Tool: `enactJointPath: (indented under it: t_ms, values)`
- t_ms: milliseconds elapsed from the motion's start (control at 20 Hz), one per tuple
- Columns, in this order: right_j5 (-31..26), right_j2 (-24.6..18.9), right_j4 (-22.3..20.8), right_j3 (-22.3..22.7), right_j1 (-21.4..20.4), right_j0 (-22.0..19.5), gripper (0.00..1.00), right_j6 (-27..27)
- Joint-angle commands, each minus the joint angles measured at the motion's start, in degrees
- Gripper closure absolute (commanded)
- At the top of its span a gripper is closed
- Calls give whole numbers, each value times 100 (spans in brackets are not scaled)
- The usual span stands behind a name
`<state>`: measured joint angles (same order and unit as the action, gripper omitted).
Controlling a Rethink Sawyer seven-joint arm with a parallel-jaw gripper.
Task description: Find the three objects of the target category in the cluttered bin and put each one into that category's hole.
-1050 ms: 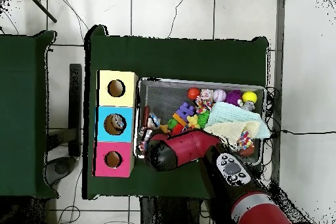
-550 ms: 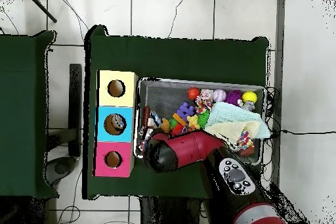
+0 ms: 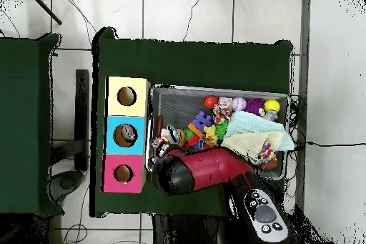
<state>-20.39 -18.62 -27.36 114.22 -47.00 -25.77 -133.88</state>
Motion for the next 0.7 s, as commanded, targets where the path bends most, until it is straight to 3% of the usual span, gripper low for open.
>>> enactJointPath:
  t_ms: [50,700]
  values:
    - [-634,-521,299,359,-269,-202,100,388]
    - [-731,-883,385,441,17,-475,100,554]
